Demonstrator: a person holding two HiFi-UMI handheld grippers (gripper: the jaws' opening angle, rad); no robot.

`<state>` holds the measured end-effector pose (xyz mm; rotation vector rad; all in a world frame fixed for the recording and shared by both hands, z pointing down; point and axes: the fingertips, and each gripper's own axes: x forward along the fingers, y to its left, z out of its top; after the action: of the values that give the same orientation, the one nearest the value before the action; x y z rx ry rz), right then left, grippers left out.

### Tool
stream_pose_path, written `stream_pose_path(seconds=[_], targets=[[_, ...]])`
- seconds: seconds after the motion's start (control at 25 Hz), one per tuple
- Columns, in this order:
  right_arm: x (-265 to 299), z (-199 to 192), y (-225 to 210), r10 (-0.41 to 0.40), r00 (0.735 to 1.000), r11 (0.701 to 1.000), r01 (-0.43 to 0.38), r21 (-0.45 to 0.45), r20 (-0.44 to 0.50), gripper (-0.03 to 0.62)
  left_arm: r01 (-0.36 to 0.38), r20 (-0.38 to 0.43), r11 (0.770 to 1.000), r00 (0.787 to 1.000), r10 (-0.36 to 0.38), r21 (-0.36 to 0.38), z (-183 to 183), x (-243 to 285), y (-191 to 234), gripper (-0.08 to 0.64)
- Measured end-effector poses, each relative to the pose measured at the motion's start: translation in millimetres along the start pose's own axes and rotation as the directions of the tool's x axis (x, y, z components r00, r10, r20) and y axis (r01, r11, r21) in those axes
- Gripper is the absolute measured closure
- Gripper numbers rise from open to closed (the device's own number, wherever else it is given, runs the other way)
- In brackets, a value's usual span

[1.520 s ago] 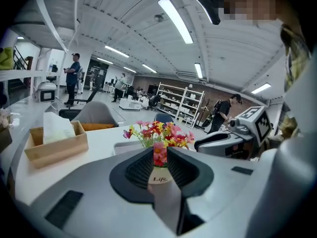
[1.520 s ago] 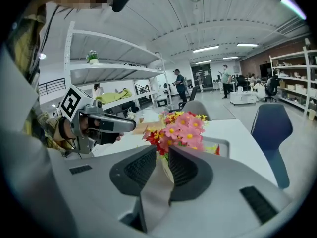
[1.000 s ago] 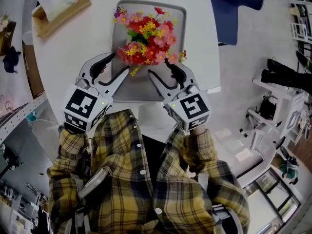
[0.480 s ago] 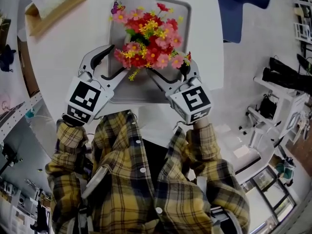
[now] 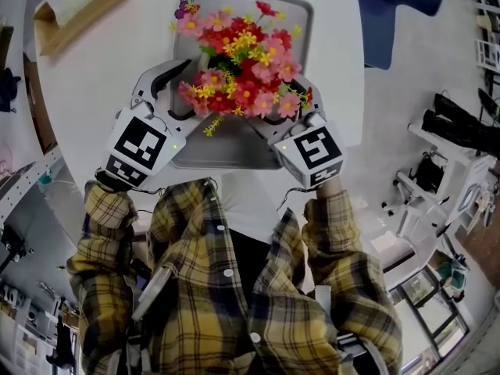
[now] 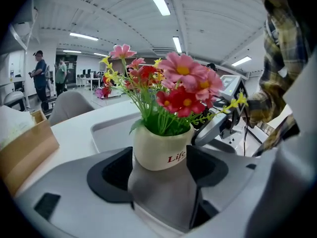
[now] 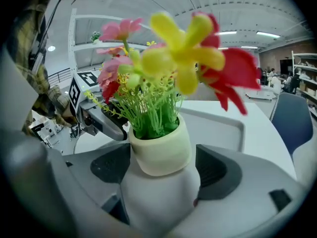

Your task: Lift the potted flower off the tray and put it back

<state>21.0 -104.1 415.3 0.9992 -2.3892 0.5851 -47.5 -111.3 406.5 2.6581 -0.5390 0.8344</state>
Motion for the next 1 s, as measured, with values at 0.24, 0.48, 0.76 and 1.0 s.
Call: stream_pose_path(seconds=[0.24, 0.48, 0.76, 1.0], targets=[[7, 1, 1, 0.053, 0.999, 0.998, -0.053, -0.025, -0.01, 0.21, 0.004, -0.01, 1.0, 1.0, -0.004, 0.016, 0, 8, 3, 0.236], [12, -2, 2, 0.097, 0.995, 0.994, -0.098, -0.051, -0.015, 0.21, 0.027, -0.022, 0.999, 0.999, -0.026, 0.024, -3, 16, 0, 0.236], [12, -2, 1, 0.101, 0.995, 0.993, -0.101, -0.064, -0.011, 0.21, 0.026, -0.016, 0.999, 1.0, -0.025, 0.029, -3, 17, -1, 0.238], [12, -3, 0, 0.084, 0.996, 0.994, -0.084, -0.066, -0.002, 0.21, 0.019, -0.007, 1.0, 1.0, -0.019, 0.02, -4, 18, -2, 0.238]])
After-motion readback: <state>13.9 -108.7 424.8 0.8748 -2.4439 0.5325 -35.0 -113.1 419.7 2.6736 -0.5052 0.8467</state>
